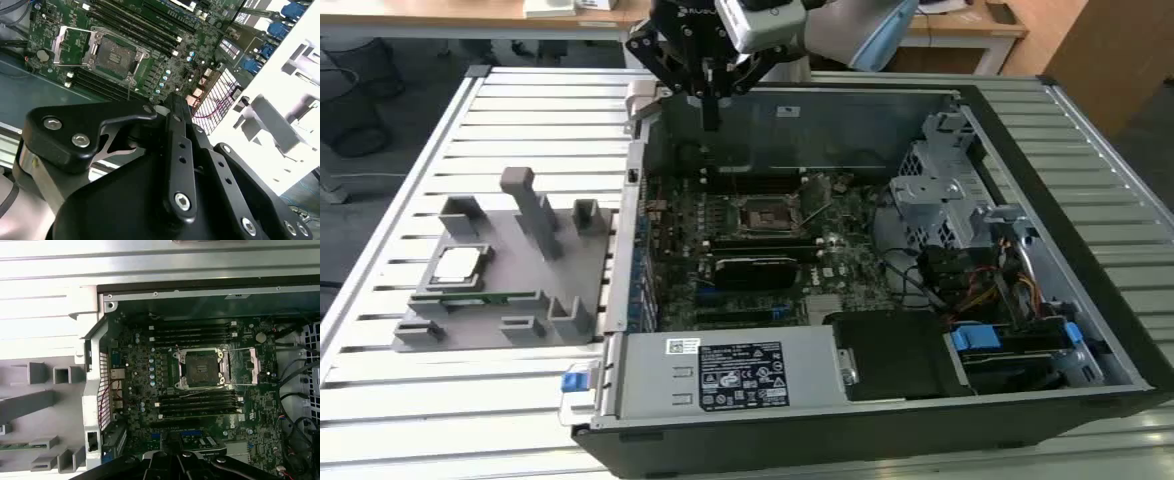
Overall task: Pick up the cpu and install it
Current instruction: 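Reach for the cpu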
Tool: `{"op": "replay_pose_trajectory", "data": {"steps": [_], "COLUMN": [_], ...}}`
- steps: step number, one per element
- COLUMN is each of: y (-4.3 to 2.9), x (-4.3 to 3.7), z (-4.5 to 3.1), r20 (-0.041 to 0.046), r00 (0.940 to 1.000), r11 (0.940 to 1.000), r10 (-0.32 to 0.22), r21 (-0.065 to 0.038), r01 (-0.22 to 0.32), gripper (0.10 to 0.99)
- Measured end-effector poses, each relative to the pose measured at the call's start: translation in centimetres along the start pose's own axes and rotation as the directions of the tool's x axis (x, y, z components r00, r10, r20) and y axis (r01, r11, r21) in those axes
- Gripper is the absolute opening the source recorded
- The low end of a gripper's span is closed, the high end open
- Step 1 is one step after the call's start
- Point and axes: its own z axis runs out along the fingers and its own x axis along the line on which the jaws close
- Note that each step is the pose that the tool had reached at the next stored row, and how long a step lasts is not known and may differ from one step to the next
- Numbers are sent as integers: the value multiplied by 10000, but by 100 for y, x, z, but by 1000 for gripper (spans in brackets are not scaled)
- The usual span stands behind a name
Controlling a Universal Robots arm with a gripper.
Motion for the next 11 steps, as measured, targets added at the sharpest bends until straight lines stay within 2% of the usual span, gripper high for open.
{"op": "replay_pose_trajectory", "data": {"steps": [11], "y": [-2], "x": [29], "z": [-1], "r20": [0], "r00": [10000], "r11": [10000], "r10": [0], "r21": [1], "r01": [0], "gripper": [106]}}
